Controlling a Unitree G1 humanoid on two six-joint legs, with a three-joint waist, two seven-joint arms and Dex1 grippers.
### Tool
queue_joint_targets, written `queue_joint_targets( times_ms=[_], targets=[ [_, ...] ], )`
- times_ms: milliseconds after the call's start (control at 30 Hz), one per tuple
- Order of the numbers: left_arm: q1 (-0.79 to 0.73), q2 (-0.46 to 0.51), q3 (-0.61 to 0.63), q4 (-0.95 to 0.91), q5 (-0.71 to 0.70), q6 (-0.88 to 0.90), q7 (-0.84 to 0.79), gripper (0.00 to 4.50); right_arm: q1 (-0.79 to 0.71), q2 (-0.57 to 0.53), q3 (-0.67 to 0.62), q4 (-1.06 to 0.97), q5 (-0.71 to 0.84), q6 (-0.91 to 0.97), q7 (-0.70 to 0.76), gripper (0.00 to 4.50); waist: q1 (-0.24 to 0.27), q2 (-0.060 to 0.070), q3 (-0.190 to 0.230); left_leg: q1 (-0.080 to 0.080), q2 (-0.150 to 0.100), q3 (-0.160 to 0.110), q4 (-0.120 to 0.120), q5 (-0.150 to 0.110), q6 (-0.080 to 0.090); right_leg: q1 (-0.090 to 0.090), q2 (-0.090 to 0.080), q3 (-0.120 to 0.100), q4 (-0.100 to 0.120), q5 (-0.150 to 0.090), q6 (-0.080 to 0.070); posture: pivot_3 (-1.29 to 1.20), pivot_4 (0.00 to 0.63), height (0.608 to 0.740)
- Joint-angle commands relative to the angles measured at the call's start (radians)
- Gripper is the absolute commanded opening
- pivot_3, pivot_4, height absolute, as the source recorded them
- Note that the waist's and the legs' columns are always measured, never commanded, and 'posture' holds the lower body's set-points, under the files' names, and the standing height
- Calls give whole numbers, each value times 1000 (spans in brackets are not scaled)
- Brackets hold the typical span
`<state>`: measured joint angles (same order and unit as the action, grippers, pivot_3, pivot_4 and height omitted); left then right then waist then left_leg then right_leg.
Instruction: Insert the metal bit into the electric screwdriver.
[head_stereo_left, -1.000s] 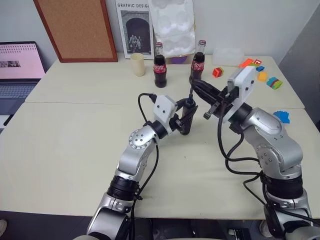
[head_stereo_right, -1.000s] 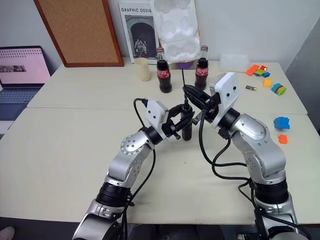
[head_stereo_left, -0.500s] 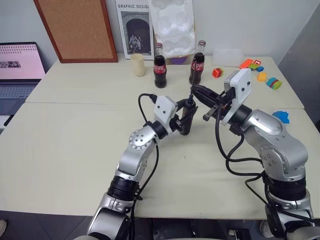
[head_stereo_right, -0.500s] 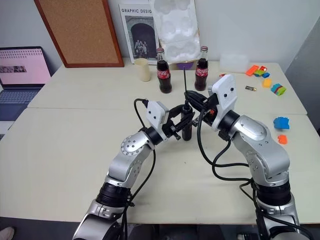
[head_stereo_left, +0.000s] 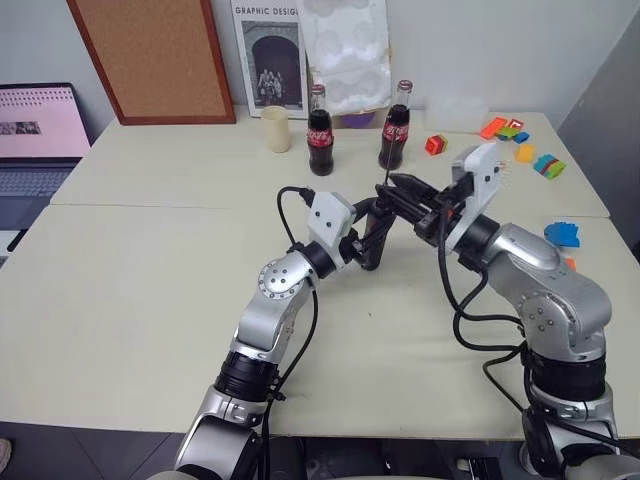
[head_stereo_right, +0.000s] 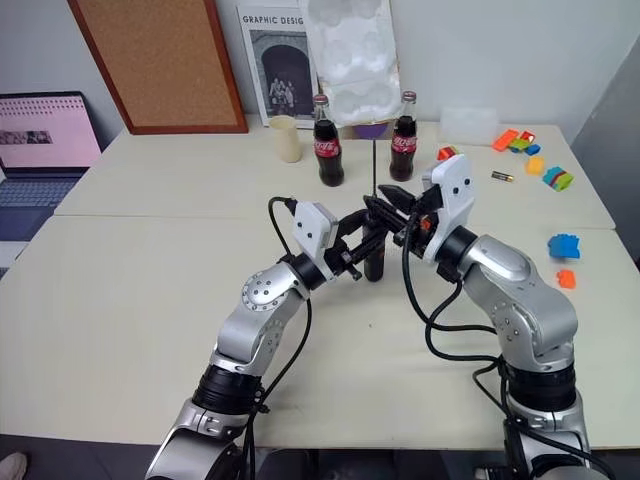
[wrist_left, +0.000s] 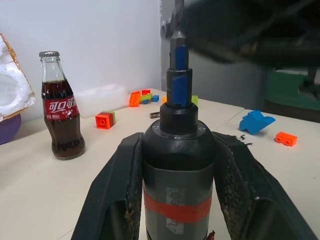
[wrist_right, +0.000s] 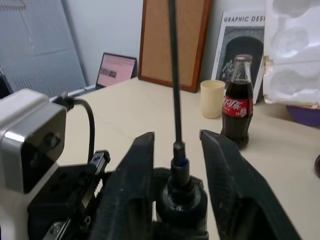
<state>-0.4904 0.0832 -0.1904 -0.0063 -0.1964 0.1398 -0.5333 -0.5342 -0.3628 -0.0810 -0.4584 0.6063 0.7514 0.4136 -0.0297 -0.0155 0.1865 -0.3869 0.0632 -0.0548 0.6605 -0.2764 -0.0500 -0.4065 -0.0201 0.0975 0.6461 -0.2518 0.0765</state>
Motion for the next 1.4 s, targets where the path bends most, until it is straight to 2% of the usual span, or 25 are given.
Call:
queue_joint_targets(
  times_ms=[33, 167, 300, 467, 567, 667, 800, 900, 1000, 1100, 1400],
  targets=[
    [-8, -12, -10, -37, -2, -17, -5, 1636, -31, -21, -115, -51, 91, -12, 1, 2668, 0, 0, 0, 0, 0, 0, 0, 0, 0, 0, 0, 0, 0, 0, 0, 0, 150, 740],
    [-14, -15, -8, -41, -2, -11, 0, 1636, -22, -49, -174, -82, 170, 13, -9, 3683, 0, 0, 0, 0, 0, 0, 0, 0, 0, 0, 0, 0, 0, 0, 0, 0, 150, 740],
    [-39, -6, 5, -64, -2, 9, 10, 1636, 13, -105, -202, -131, 225, 47, -3, 4494, 0, 0, 0, 0, 0, 0, 0, 0, 0, 0, 0, 0, 0, 0, 0, 0, 150, 740],
    [-122, 60, 36, -82, 30, 39, 18, 1636, 69, -196, -237, -184, 257, 71, 3, 4500, 1, 0, 0, -2, 0, 0, 0, 0, 0, -1, 0, 0, 0, 0, 0, 0, 150, 740],
    [-220, 177, 31, -35, 119, 42, -5, 1636, 126, -262, -294, -211, 285, 80, 13, 4500, 1, 0, 1, -3, 0, 0, 0, 0, 0, -2, 0, 0, 0, 0, 0, 0, 150, 740],
    [-301, 309, -21, 48, 229, -21, -71, 1636, 173, -323, -322, -229, 289, 82, 24, 4500, -2, 0, 1, -4, 0, 0, 0, 0, 0, -4, 0, 0, 0, 0, 0, 0, 150, 740],
    [-435, 464, -137, 250, 390, -222, -210, 1636, 283, -478, -351, -278, 254, 101, 114, 4500, 2, 0, 1, -5, 0, 0, -1, 0, 0, -5, 0, 0, 0, -1, 0, 0, 150, 740],
    [-508, 508, -212, 388, 456, -324, -299, 1636, 332, -563, -359, -305, 256, 119, 153, 4500, 7, 0, 1, -7, 0, 0, -1, 0, 0, -6, 0, -1, -2, -1, 0, 0, 150, 740],
    [-556, 517, -303, 511, 514, -435, -411, 1636, 376, -629, -345, -325, 242, 126, 184, 4500, 4, 0, 1, -11, 0, 0, 0, 0, 0, -9, 0, -1, -2, -1, 0, 0, 150, 740],
    [-588, 477, -363, 615, 548, -487, -497, 1636, 425, -685, -323, -344, 216, 137, 211, 4500, 7, 0, 1, -13, 0, 0, 0, 0, 0, -11, 0, -1, -1, -1, 0, 0, 150, 740],
    [-644, 321, -411, 829, 635, -516, -519, 1635, 455, -713, -257, -350, 147, 129, 205, 4500, 5, -1, 2, -14, 0, 0, 1, 0, 0, -12, 0, 0, 1, -1, 0, 0, 150, 740]
  ],
)
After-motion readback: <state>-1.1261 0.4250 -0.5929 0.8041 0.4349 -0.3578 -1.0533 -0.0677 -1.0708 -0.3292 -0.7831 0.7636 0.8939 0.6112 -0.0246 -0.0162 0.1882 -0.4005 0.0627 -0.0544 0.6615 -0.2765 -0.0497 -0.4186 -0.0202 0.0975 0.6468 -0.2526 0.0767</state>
